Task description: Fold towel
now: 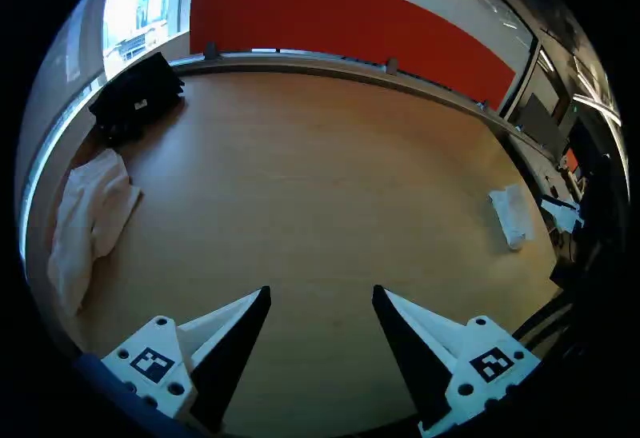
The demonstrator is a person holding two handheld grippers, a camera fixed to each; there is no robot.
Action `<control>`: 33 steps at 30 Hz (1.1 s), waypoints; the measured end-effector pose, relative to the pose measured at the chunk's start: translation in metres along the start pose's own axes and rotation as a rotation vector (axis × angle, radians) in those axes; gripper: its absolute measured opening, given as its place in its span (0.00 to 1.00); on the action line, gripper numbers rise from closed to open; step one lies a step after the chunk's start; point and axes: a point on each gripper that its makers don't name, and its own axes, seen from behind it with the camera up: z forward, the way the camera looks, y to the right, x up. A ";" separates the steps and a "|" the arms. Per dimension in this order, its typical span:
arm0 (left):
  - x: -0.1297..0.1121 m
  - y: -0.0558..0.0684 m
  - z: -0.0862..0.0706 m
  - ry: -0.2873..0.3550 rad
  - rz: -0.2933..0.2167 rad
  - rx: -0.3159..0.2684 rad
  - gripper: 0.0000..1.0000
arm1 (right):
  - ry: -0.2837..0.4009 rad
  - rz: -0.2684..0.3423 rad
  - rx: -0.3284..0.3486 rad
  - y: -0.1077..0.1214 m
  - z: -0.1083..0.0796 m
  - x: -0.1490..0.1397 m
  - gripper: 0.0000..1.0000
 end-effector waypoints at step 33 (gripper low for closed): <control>0.097 -0.030 -0.026 0.347 -0.010 0.042 0.94 | 0.298 0.037 -0.130 0.010 -0.019 0.068 1.00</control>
